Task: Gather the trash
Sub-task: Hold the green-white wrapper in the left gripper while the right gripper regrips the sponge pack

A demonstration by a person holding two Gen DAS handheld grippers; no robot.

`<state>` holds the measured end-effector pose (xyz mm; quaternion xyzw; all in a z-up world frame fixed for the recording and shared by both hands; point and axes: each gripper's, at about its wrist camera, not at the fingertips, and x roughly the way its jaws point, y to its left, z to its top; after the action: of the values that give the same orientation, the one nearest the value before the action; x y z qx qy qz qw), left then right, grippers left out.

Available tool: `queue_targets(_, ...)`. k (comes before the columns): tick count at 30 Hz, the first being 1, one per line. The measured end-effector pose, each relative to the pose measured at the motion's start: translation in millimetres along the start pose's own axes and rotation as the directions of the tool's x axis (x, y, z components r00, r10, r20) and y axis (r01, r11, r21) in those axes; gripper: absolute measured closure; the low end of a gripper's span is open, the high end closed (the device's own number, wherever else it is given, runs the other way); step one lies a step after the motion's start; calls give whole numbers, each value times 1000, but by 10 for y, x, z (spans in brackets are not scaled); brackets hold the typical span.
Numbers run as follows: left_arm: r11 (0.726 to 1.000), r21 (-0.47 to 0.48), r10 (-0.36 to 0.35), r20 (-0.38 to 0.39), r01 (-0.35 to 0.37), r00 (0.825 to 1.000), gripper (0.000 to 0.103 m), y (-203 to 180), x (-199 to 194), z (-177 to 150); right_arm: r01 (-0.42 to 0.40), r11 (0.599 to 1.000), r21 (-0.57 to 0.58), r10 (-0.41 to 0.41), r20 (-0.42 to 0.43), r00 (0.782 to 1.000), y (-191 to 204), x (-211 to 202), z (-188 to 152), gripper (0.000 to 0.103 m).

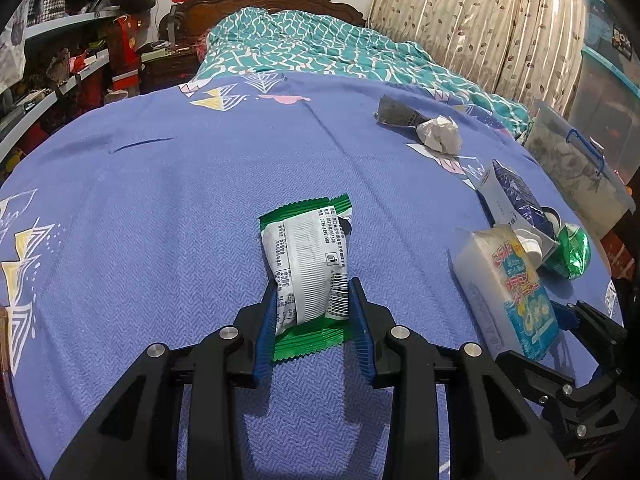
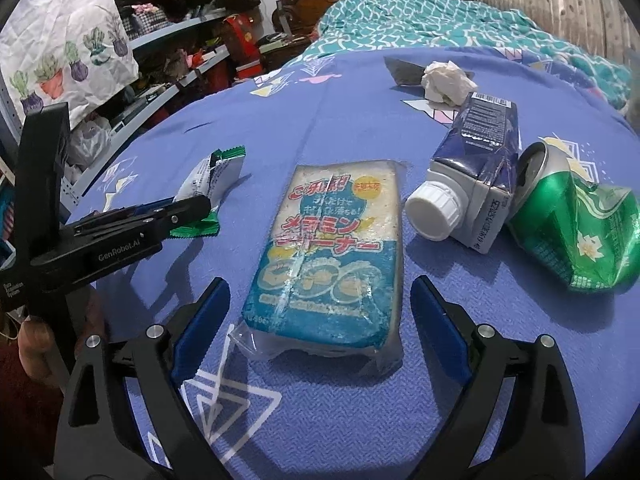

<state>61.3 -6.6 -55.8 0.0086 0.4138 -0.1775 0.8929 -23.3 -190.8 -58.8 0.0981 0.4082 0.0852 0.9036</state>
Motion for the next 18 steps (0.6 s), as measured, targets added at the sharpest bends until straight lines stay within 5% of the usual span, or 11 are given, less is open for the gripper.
queue_targets(18,994,15,111,5,-111,994,69,-76,-25,-11,11,1000,6,-11,1,1000,-14,0,-4,11)
